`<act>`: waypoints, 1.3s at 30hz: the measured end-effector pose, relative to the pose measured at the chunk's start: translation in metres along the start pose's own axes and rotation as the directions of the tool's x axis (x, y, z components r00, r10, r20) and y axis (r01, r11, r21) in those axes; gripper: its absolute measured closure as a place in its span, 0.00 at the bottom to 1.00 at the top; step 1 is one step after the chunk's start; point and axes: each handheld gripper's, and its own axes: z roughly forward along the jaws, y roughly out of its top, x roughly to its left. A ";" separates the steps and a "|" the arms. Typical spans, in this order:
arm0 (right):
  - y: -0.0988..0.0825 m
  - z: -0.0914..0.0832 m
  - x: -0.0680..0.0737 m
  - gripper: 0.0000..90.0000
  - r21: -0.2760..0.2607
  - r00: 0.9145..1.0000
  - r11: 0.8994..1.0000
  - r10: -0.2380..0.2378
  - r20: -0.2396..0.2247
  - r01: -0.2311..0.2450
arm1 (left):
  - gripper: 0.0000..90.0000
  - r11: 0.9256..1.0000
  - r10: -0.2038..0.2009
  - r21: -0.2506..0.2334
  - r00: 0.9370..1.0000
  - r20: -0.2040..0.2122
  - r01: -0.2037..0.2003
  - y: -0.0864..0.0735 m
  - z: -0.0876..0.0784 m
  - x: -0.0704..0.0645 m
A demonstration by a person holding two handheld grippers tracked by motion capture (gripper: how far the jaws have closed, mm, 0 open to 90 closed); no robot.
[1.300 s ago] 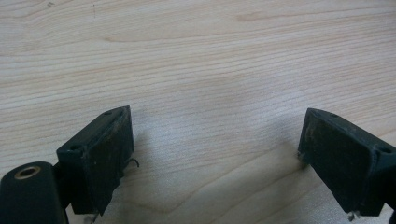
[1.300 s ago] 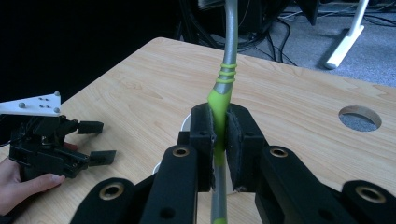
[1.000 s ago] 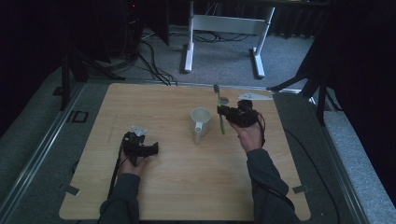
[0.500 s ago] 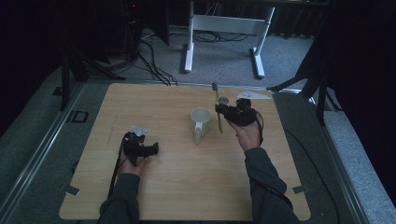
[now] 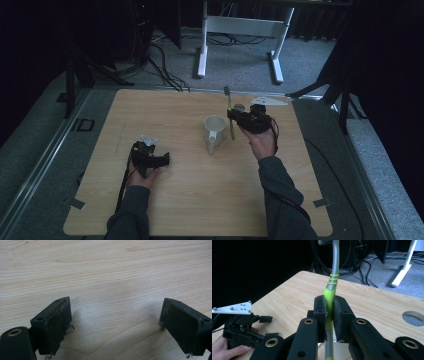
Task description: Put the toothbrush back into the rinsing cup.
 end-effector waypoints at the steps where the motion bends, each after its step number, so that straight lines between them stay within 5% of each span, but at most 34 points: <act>1: 0.000 0.000 0.000 0.91 -0.003 1.000 1.000 0.000 -0.001 0.000 | 0.12 1.000 0.000 0.000 1.000 0.000 0.000 0.000 0.000 0.000; 39: 0.000 0.015 0.008 0.91 -0.065 1.000 0.998 -0.017 -0.026 0.015 | 0.12 1.000 -0.001 -0.001 1.000 0.000 0.001 0.000 0.000 0.000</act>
